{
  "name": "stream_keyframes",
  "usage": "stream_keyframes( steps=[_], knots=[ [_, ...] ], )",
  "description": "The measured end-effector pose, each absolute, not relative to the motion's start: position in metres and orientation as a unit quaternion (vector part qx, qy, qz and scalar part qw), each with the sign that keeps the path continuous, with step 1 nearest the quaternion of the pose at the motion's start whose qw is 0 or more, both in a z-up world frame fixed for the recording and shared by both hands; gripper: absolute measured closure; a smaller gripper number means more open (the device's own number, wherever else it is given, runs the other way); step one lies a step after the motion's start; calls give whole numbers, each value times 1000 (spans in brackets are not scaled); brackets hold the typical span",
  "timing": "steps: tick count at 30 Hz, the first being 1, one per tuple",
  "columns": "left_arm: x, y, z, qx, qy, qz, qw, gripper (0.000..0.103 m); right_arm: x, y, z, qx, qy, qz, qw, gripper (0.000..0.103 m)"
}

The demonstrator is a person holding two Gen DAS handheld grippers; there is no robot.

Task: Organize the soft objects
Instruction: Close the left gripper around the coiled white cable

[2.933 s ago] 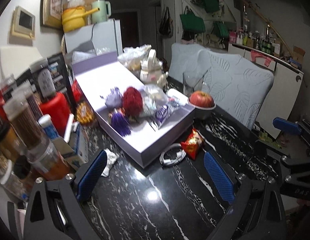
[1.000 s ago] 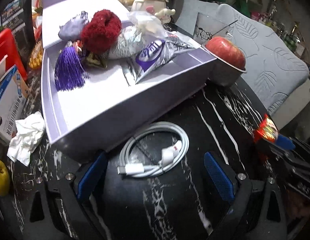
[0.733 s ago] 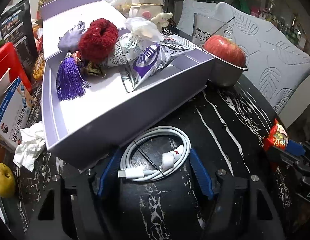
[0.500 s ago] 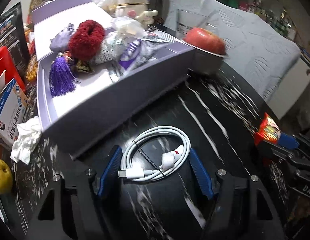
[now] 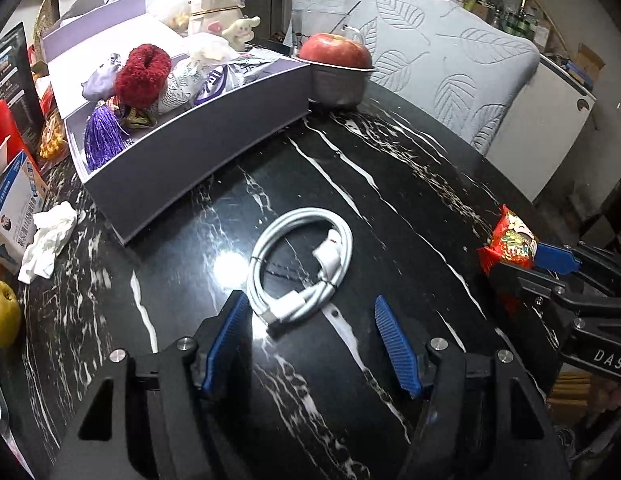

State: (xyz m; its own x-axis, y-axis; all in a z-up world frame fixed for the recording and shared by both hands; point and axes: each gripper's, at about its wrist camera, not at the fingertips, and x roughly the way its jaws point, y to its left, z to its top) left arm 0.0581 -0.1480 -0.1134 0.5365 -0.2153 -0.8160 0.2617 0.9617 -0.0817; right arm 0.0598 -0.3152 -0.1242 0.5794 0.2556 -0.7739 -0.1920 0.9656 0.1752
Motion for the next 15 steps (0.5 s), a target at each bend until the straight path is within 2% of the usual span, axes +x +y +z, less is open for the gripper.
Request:
stream_keyframes(
  steps=[4, 5, 6, 8, 15],
  knots=[
    [55, -150, -114, 36, 457, -138, 878, 37, 49, -316, -125, 36, 441, 124, 888, 52],
    [56, -151, -115, 42, 455, -134, 879, 29, 48, -316, -125, 36, 440, 123, 889, 52],
    [57, -152, -117, 49, 454, -130, 880, 15, 48, -316, -125, 36, 440, 122, 889, 52],
    [62, -152, -121, 48, 460, -131, 877, 1, 47, -316, -125, 37, 439, 121, 890, 50],
    [77, -150, -124, 50, 455, -132, 879, 1, 51, -311, -128, 27, 440, 120, 890, 43]
  ],
)
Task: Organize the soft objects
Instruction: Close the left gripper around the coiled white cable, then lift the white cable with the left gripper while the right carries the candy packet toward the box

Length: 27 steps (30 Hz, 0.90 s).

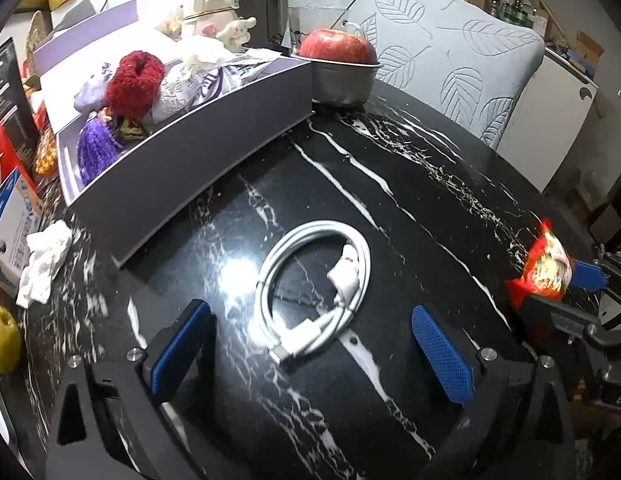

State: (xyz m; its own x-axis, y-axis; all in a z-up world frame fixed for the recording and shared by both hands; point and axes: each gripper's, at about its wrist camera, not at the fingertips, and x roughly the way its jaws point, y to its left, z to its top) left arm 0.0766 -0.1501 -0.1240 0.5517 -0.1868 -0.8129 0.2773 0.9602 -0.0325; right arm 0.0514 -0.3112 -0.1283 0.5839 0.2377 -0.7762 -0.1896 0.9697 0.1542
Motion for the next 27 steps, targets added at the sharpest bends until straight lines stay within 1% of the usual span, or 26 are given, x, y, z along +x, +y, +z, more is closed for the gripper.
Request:
stream_keyframes(
  steps=[5, 7, 8, 9, 10, 11, 13, 15, 16, 17, 18, 23, 27],
  knots=[
    [88, -151, -124, 51, 455, -134, 879, 1, 57, -309, -133, 23, 441, 117, 889, 37],
    [91, -151, -124, 49, 453, -133, 880, 12, 59, -309, -133, 24, 439, 118, 890, 36],
    [91, -152, -122, 50, 449, -135, 882, 23, 60, -308, -133, 22, 438, 117, 891, 35],
    [91, -153, -121, 51, 443, -139, 884, 33, 61, -307, -133, 19, 437, 116, 892, 35],
    [92, -155, -120, 53, 440, -144, 885, 37, 62, -305, -134, 14, 437, 114, 892, 35],
    [91, -156, -119, 54, 438, -149, 885, 47, 63, -304, -134, 11, 436, 112, 893, 35],
    [89, -160, -118, 59, 433, -157, 885, 47, 63, -302, -135, 2, 434, 110, 894, 36],
    [90, -161, -118, 61, 434, -164, 884, 48, 63, -299, -135, -10, 432, 111, 895, 46],
    [90, -161, -118, 62, 434, -165, 884, 48, 63, -298, -135, -15, 431, 109, 896, 53],
    [90, -162, -118, 62, 434, -165, 884, 48, 63, -299, -135, -15, 431, 106, 896, 57],
    [90, -162, -118, 61, 434, -166, 883, 48, 63, -300, -135, -12, 431, 105, 896, 59],
    [87, -160, -116, 55, 438, -166, 882, 48, 61, -305, -134, 2, 429, 100, 898, 64],
    [83, -159, -115, 50, 438, -170, 881, 48, 56, -311, -131, 20, 426, 96, 899, 65]
  ],
)
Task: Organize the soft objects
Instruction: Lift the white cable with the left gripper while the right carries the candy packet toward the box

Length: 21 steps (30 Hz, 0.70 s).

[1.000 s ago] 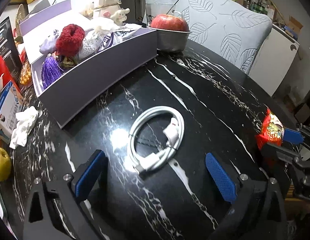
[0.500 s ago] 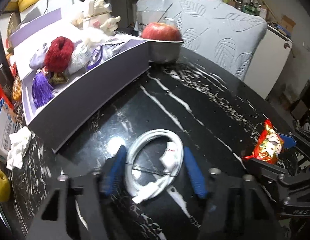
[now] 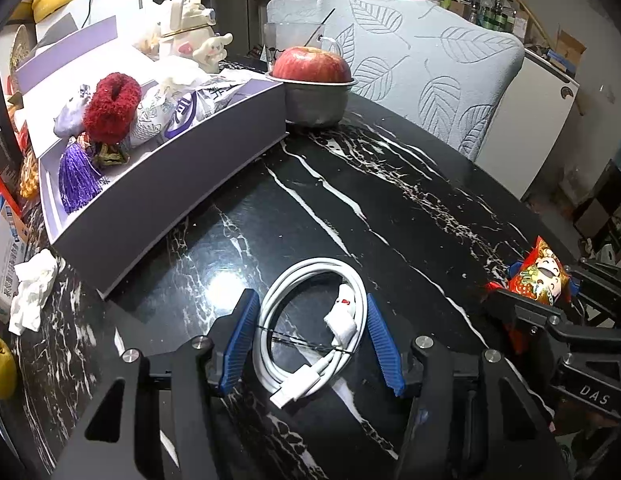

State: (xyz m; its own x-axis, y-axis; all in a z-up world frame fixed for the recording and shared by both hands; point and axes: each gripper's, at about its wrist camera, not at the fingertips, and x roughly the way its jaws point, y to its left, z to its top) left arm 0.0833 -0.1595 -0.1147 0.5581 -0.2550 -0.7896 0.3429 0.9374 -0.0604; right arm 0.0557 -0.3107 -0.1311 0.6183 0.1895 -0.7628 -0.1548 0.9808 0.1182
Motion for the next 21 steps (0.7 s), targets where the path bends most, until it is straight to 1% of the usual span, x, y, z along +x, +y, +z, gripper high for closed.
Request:
stream_keyframes(
  steps=[9, 21],
  knots=[
    [64, -153, -98, 44, 421, -178, 888, 48, 37, -308, -120, 30, 416, 98, 903, 65],
    [28, -129, -64, 38, 381, -165, 909, 48, 10, -277, -100, 26, 391, 135, 910, 65]
  ],
)
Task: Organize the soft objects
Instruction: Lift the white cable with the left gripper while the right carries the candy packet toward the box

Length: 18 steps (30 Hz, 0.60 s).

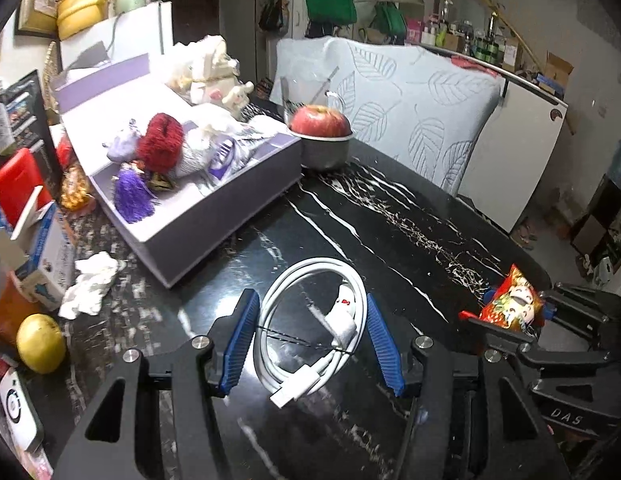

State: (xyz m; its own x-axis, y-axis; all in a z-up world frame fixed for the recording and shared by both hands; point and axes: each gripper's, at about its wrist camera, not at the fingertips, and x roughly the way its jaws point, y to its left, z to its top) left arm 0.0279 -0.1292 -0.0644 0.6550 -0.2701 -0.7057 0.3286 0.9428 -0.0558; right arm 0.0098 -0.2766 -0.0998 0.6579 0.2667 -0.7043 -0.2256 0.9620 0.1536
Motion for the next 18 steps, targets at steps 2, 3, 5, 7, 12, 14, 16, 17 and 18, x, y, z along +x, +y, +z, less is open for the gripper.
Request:
stream_keyframes(
  steps=[2, 3, 5, 7, 12, 14, 16, 17, 18],
  knots=[
    [22, -122, -58, 37, 374, -161, 913, 48, 5, -269, -96, 25, 385, 143, 911, 65],
    [20, -120, -55, 37, 370, -159, 914, 48, 3, -265, -93, 25, 383, 147, 912, 65],
    [13, -112, -48, 35, 361, -154, 919, 48, -1, -258, -87, 24, 377, 157, 913, 64],
    [6, -105, -41, 38, 348, -147, 925, 48, -5, -253, -83, 24, 370, 164, 914, 65],
    [-9, -86, -19, 37, 321, -129, 938, 48, -10, -238, -69, 31, 350, 185, 918, 64],
    [-12, -80, -12, 37, 311, -124, 941, 48, -12, -232, -62, 30, 341, 195, 919, 64],
    [-17, -72, -3, 35, 300, -118, 946, 48, -13, -225, -55, 30, 331, 203, 921, 65],
    [-18, -69, 1, 34, 295, -116, 948, 48, -13, -221, -51, 31, 325, 209, 922, 64],
    [-20, -66, 4, 33, 291, -113, 949, 48, -12, -219, -48, 31, 322, 213, 922, 64]
  ],
)
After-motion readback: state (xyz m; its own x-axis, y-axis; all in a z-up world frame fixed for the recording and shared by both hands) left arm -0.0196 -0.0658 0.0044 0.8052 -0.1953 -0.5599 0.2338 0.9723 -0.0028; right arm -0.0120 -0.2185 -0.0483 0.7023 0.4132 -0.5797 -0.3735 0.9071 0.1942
